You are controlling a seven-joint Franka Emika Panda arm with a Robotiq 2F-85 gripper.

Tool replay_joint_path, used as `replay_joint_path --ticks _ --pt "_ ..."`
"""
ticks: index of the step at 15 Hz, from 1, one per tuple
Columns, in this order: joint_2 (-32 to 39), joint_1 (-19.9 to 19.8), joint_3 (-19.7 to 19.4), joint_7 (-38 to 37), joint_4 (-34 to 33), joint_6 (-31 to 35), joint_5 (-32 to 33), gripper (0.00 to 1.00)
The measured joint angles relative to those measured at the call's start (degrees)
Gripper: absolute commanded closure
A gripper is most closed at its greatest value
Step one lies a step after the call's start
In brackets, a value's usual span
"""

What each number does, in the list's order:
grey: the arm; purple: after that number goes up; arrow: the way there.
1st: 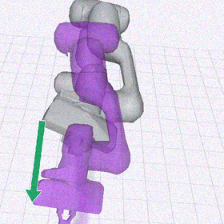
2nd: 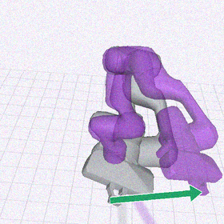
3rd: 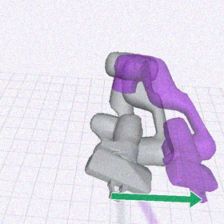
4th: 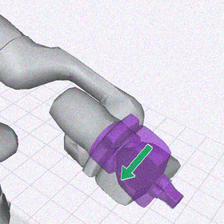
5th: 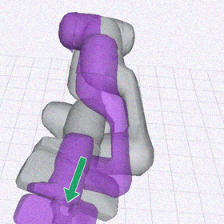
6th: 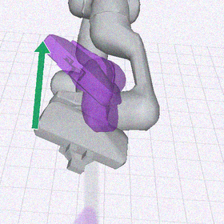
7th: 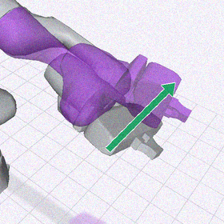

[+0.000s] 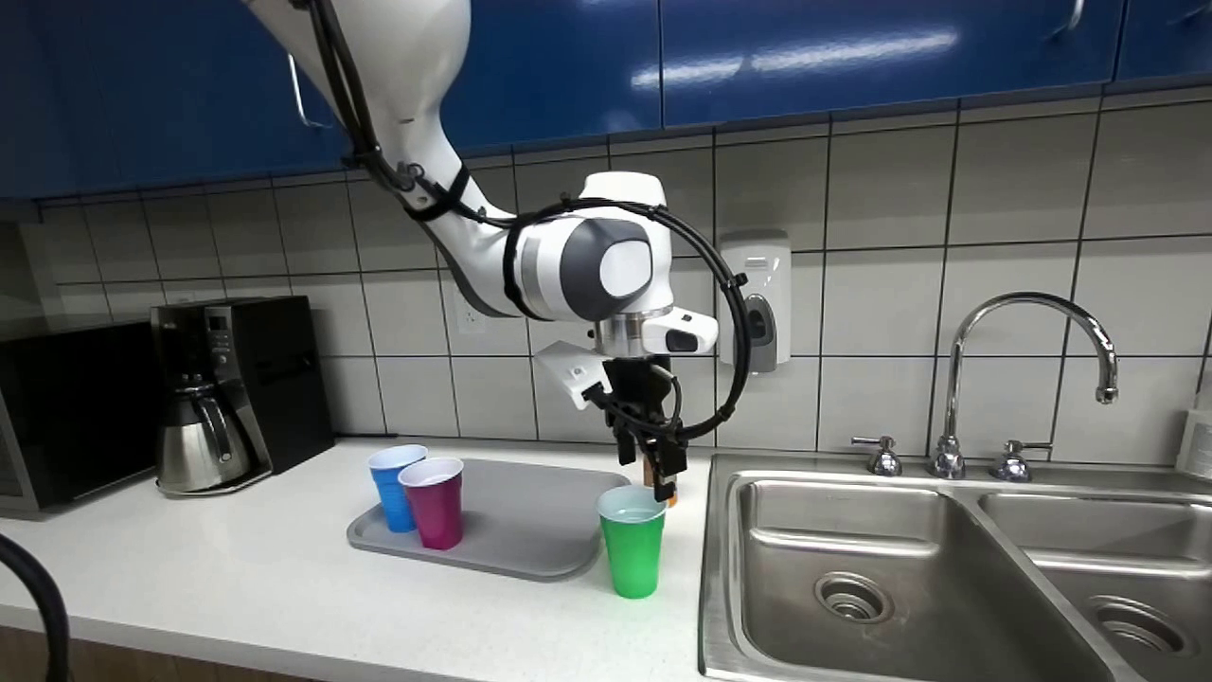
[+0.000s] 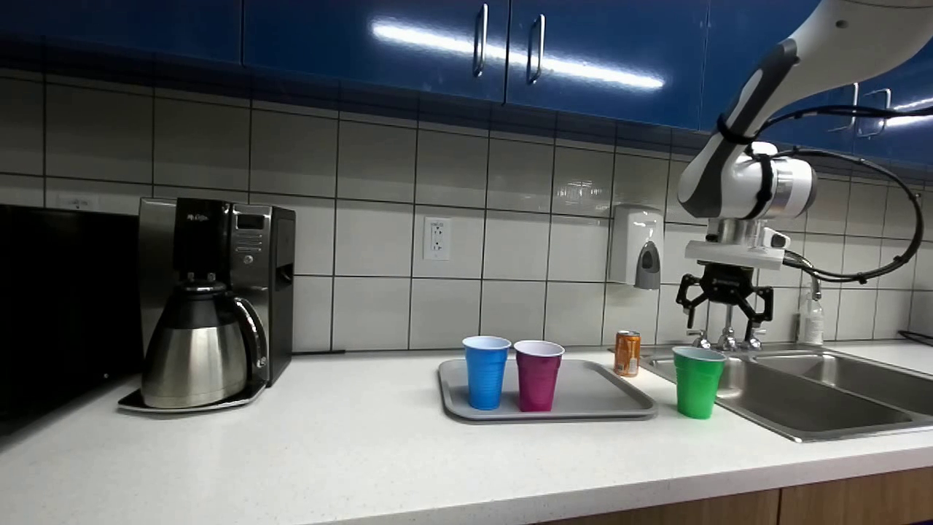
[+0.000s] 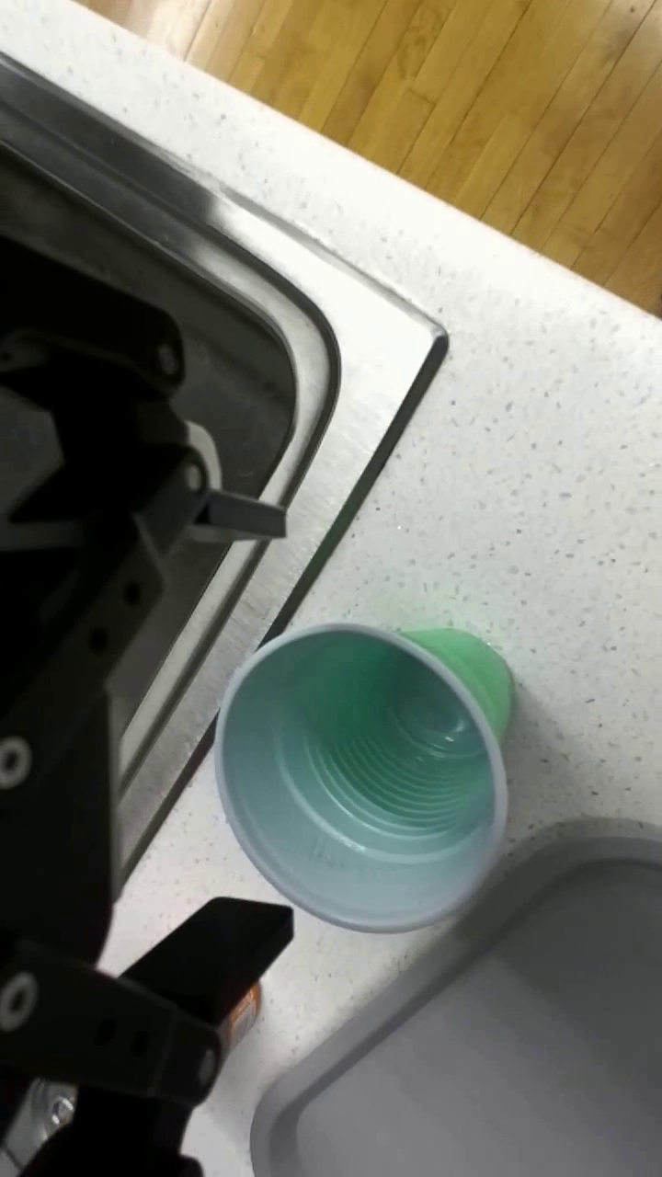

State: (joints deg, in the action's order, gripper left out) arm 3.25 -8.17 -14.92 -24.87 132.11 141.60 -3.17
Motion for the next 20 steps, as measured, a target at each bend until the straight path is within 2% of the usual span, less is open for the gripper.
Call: replay_joint_path --ticks 9,20 --pt "-2.79 1.15 4.61 0.94 0.48 -0.13 -2.21 0.00" --pt "-2.46 6.03 10.68 7.53 -3.32 -3.76 -9.01 0.00"
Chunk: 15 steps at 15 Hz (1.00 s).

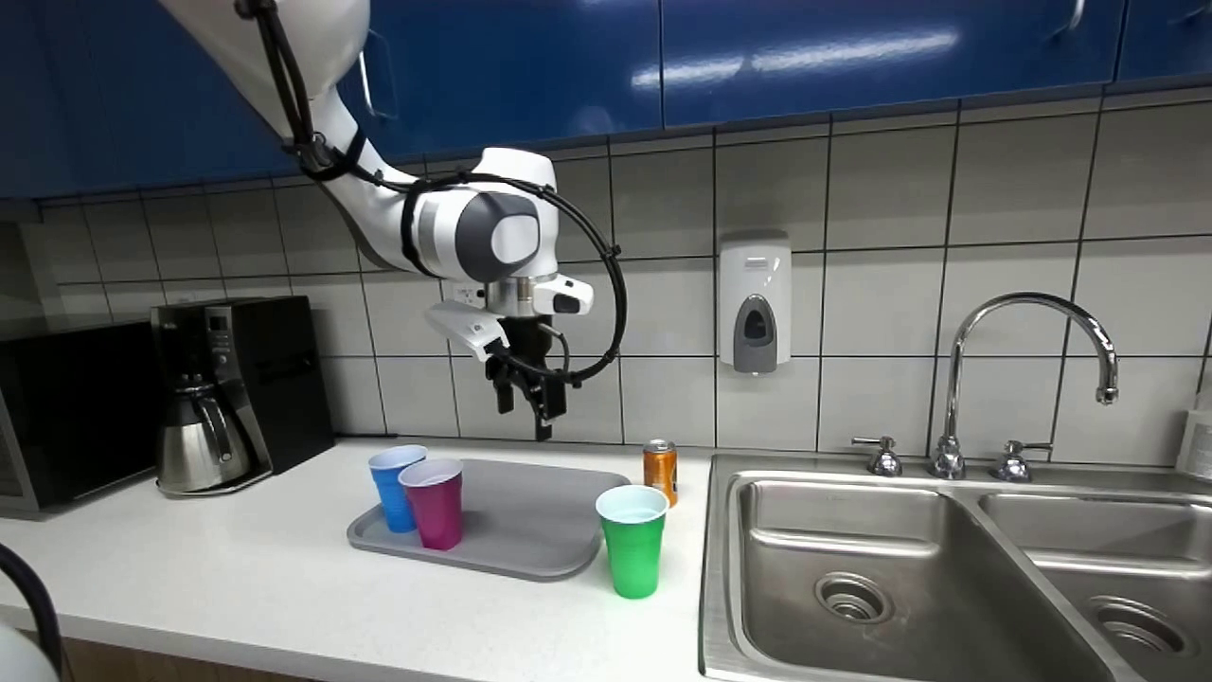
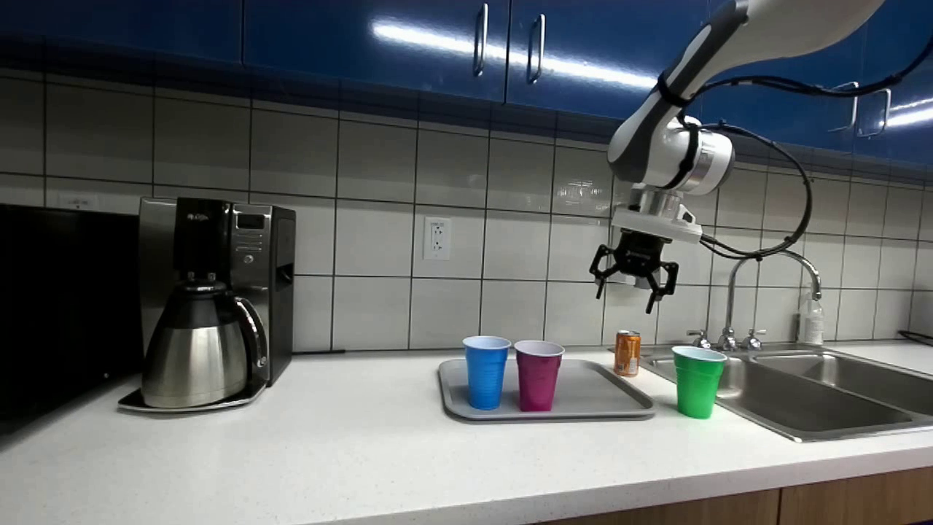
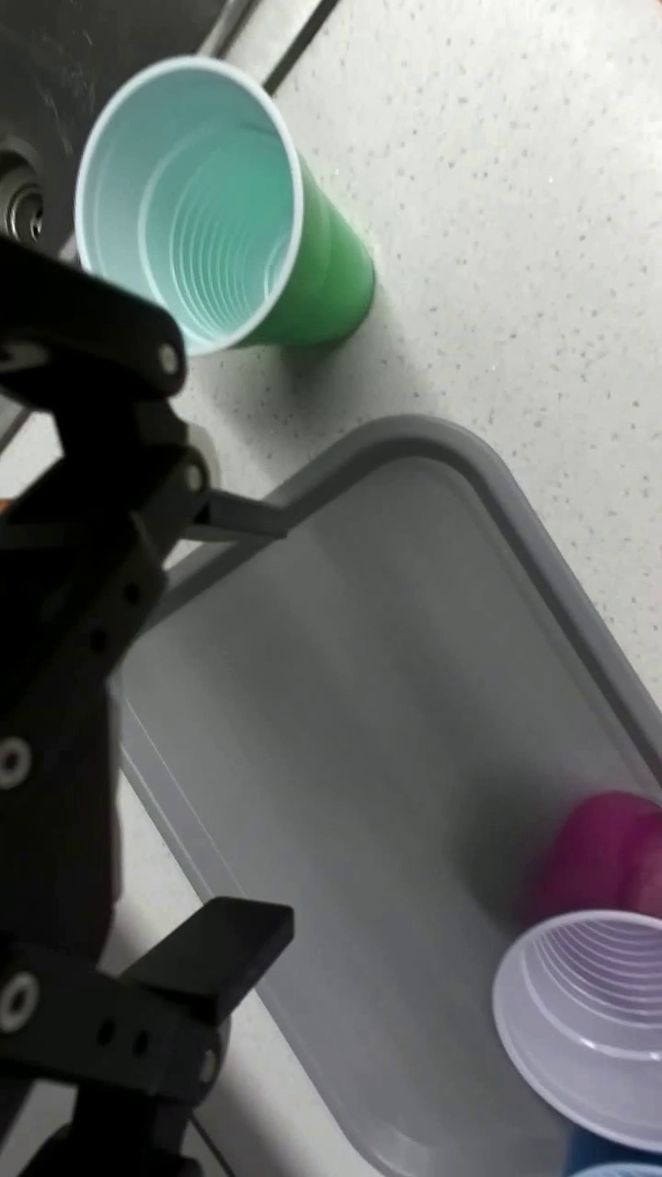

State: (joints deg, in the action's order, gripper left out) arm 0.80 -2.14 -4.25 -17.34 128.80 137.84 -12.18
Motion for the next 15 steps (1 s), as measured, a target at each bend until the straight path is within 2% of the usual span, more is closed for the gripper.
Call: replay_joint_path --ticks 5,15 --pt "2.36 1.79 2.05 3.58 -2.58 -2.91 -2.23 0.00" --pt "10.20 3.56 4.61 7.97 -7.76 -6.94 -2.17 0.00"
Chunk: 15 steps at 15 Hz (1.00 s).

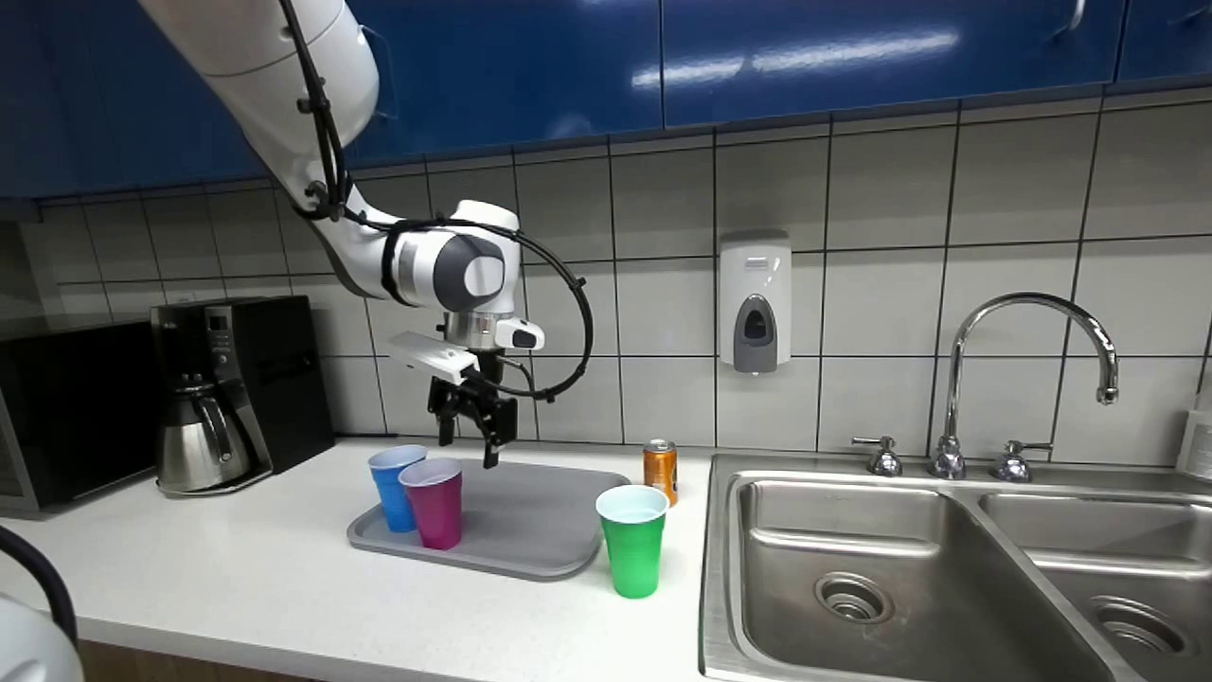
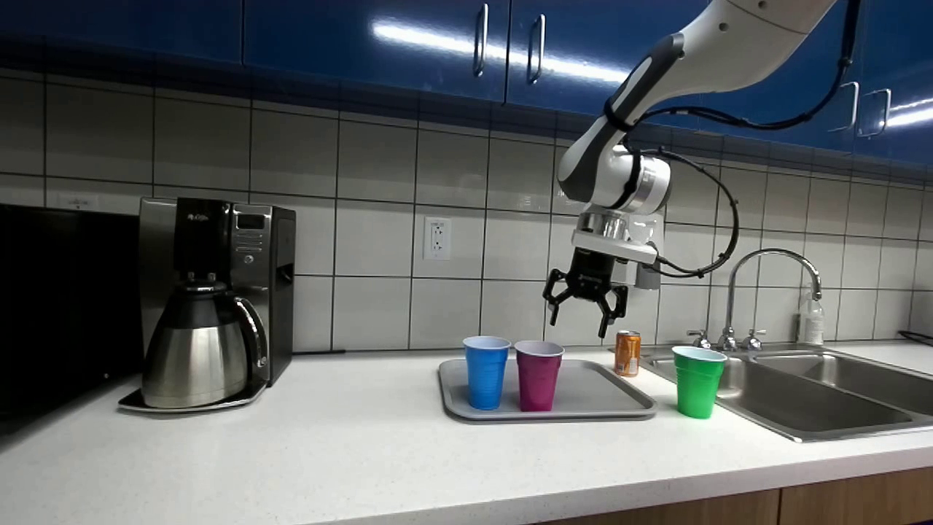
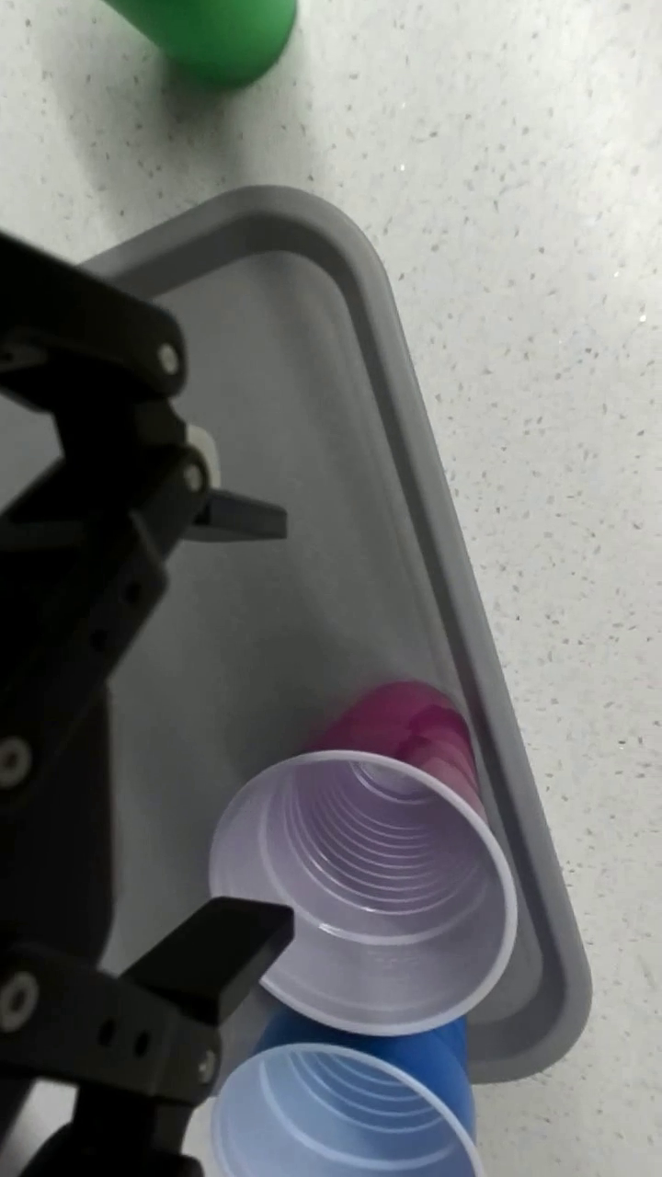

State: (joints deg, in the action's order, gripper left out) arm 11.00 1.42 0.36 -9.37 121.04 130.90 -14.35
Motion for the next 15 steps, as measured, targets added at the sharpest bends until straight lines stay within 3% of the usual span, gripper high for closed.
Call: replay_joint_path --ticks 15 --pt "4.97 4.12 0.70 -0.36 -1.25 0.26 14.95 0.00"
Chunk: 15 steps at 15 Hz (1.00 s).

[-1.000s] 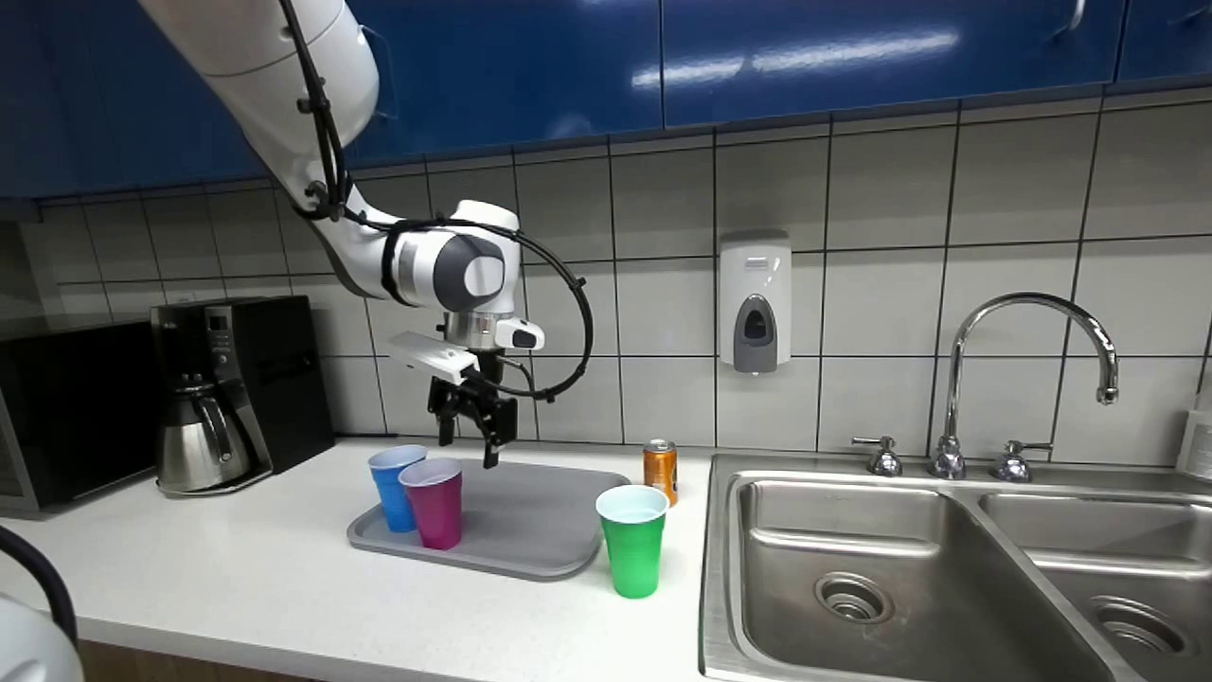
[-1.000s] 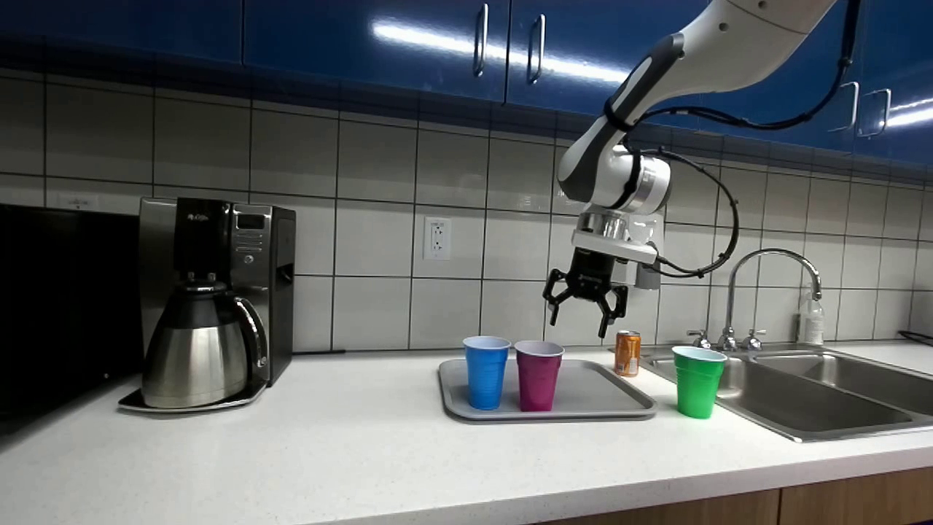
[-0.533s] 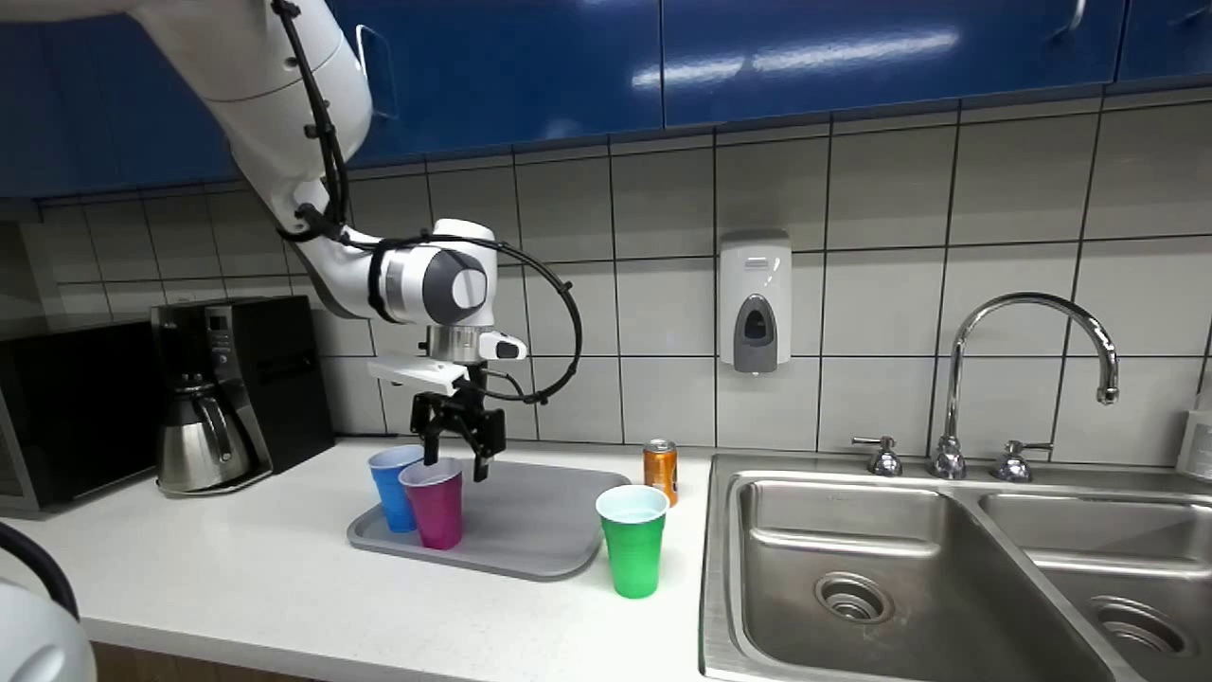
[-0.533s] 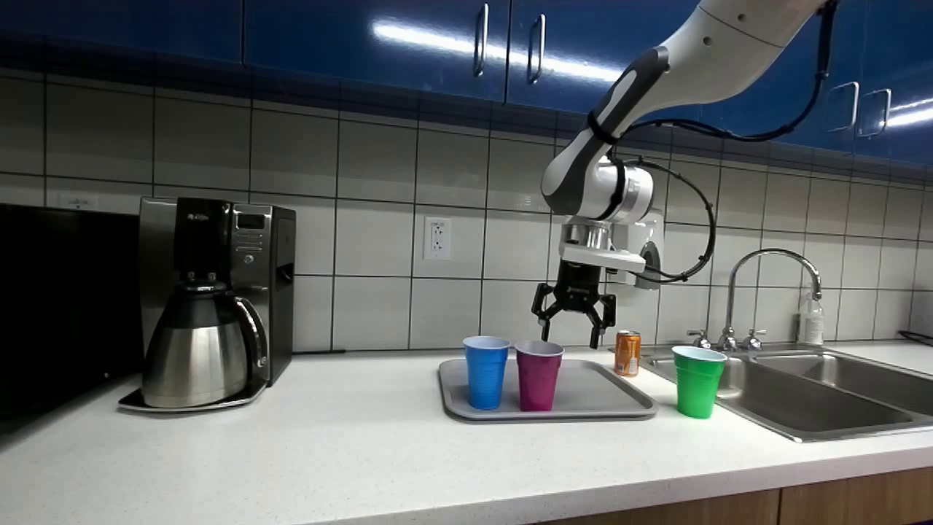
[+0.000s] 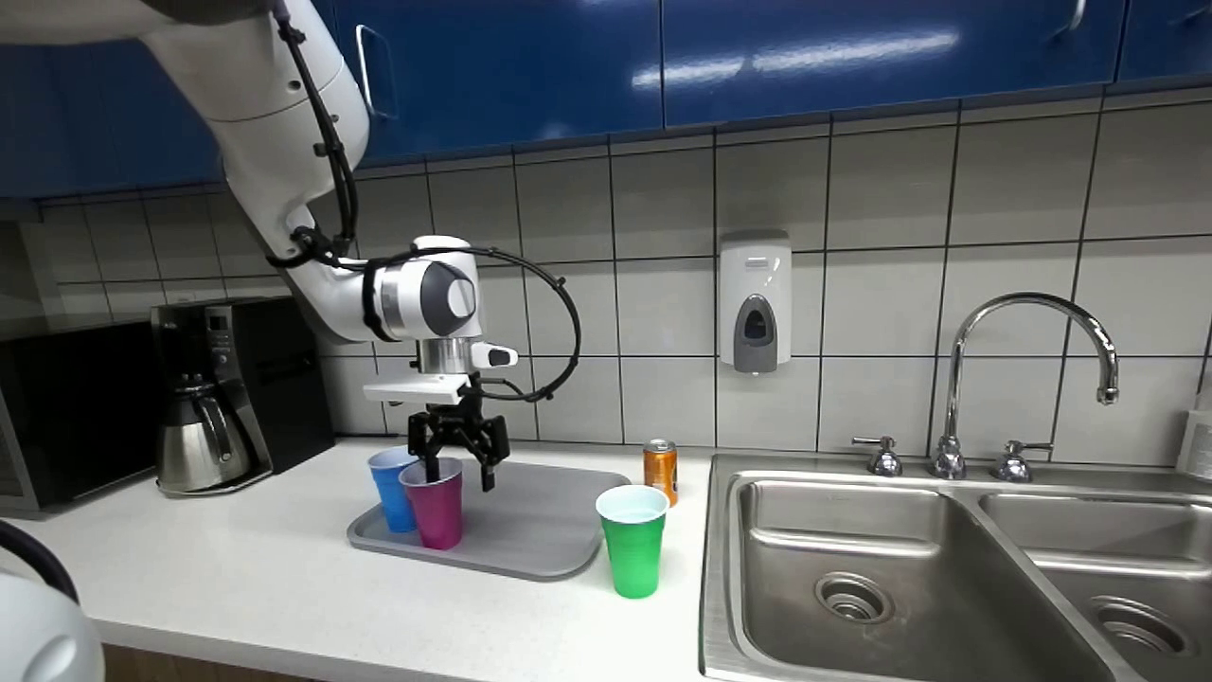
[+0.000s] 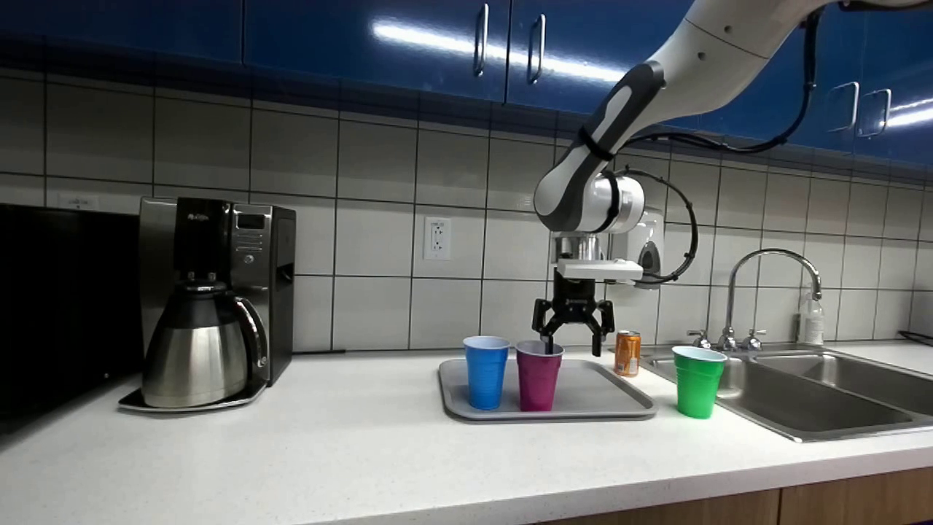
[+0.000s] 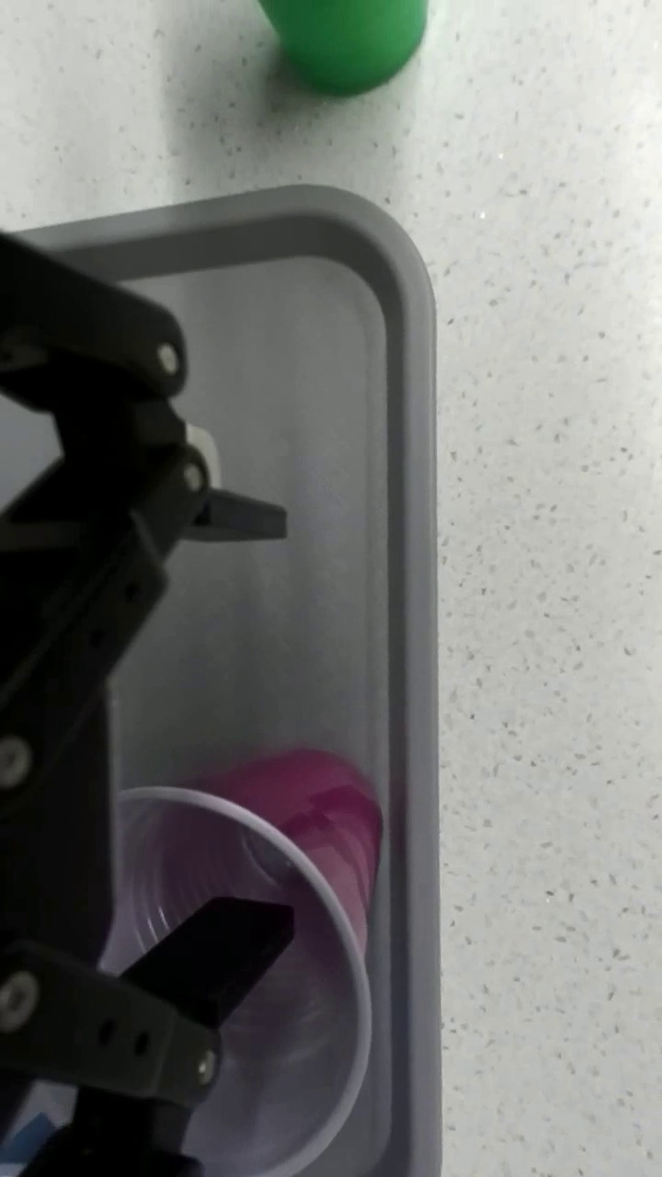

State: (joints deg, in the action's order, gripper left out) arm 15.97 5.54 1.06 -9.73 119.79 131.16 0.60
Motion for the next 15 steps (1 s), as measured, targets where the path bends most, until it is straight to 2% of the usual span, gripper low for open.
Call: replay_joint_path --ticks 5,6,7,9,15 --pt "0.99 0.63 -0.01 -0.28 -0.05 1.01 2.44 0.00" --pt "1.15 0.71 -0.01 -0.28 -0.06 1.08 2.57 0.03" --pt "1.32 0.79 -0.01 -0.29 -0.10 1.12 2.65 0.26" --pt "1.63 0.89 -0.01 -0.29 -0.22 1.22 2.73 0.31" --pt "2.21 0.97 -0.01 -0.29 -0.72 1.41 2.74 0.77"
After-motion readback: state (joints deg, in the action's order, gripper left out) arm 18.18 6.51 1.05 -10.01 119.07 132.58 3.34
